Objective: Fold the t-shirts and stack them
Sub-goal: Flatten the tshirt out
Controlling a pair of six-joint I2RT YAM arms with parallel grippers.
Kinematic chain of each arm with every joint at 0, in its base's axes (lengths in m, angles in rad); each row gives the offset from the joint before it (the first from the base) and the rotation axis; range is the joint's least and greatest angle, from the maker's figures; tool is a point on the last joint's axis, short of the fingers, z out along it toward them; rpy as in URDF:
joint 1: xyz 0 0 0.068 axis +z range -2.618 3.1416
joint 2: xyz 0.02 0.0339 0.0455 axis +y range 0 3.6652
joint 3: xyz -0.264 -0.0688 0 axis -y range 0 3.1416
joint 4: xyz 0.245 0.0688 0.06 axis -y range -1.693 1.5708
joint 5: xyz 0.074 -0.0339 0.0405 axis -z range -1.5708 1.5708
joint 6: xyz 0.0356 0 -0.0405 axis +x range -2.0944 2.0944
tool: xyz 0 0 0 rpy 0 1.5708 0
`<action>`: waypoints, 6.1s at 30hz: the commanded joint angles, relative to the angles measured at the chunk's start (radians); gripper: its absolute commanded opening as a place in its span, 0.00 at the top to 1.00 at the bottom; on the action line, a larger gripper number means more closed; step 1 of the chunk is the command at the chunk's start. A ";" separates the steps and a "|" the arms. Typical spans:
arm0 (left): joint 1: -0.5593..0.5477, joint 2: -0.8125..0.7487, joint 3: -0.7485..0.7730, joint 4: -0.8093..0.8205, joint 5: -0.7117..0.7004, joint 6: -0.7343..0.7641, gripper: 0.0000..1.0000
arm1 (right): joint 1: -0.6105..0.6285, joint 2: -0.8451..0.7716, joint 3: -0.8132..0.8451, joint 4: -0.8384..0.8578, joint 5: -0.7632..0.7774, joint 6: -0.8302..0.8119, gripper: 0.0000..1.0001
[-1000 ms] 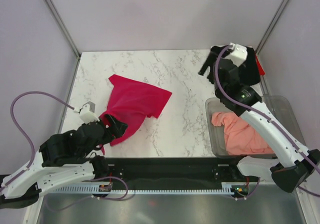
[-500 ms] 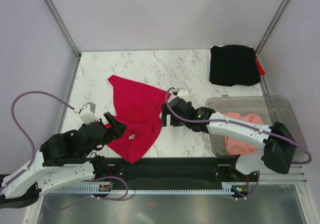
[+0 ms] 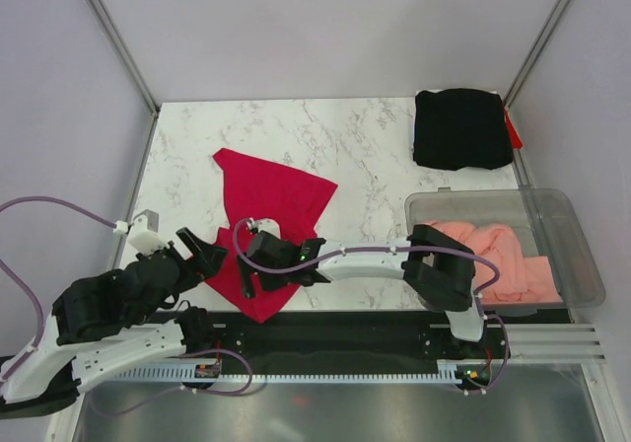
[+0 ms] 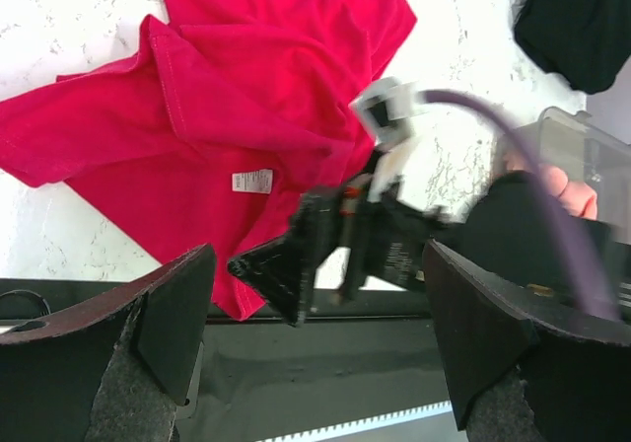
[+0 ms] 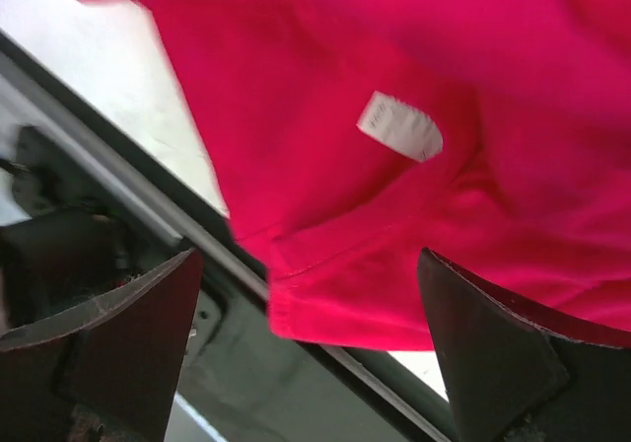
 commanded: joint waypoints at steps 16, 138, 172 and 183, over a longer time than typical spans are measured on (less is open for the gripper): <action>0.000 -0.084 -0.041 -0.026 -0.064 -0.044 0.08 | -0.662 -0.396 -0.446 -0.042 -0.036 0.017 0.02; 1.017 0.562 0.240 0.402 0.663 0.699 0.98 | -0.289 -0.921 -0.275 -0.549 0.346 -0.073 1.00; 1.054 0.341 -0.033 0.441 0.654 0.812 0.98 | -0.194 -0.823 -0.536 -0.601 0.439 0.120 0.34; 1.054 0.334 -0.036 0.442 0.671 0.803 0.98 | -0.197 -0.757 -0.546 -0.587 0.479 0.128 0.69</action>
